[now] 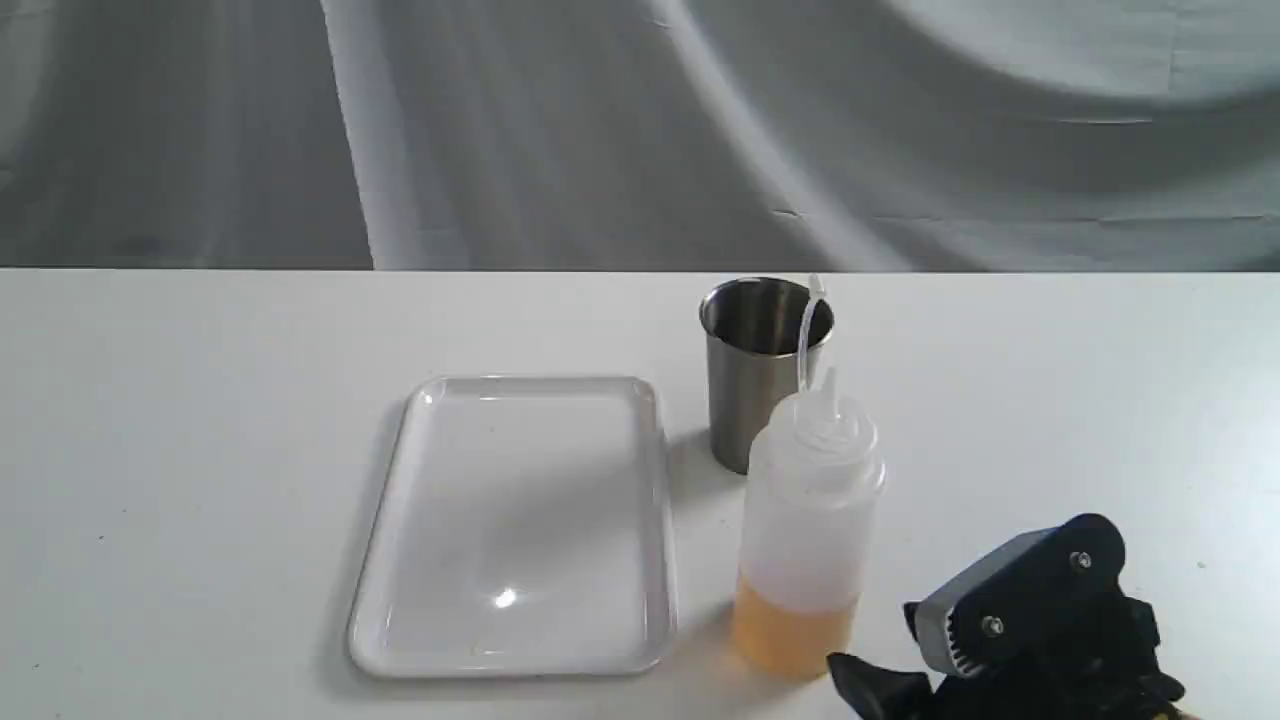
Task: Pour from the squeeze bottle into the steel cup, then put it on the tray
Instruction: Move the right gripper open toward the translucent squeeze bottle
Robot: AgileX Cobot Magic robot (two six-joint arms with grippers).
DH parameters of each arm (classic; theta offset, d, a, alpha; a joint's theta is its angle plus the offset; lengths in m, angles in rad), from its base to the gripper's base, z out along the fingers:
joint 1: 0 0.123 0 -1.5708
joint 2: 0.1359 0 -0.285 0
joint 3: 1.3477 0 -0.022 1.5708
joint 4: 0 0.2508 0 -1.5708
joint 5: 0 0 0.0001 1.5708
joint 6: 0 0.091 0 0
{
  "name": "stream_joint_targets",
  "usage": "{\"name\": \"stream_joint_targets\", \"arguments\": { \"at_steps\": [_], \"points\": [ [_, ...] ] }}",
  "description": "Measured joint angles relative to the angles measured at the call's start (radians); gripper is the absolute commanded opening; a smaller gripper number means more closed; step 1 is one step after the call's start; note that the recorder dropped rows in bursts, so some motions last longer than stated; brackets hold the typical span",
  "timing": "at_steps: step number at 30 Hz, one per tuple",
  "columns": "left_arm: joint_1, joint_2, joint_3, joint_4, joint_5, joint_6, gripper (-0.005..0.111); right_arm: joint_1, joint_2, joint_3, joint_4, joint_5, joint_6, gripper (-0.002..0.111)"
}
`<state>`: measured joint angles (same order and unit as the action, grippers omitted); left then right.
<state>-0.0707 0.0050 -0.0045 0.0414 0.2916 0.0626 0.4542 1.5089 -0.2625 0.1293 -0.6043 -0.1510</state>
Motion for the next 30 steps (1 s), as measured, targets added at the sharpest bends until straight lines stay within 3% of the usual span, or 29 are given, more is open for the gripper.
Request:
{"name": "stream_joint_targets", "arguments": {
  "at_steps": [3,30],
  "points": [
    [0.0,0.0,0.0,0.0,0.0,0.0,0.008,0.0,0.0,0.0,0.0,0.0,0.016,0.105],
    [0.0,0.0,0.0,0.0,0.0,0.0,0.008,0.0,0.0,0.0,0.087,-0.069,0.083,0.105]
  ]
}}
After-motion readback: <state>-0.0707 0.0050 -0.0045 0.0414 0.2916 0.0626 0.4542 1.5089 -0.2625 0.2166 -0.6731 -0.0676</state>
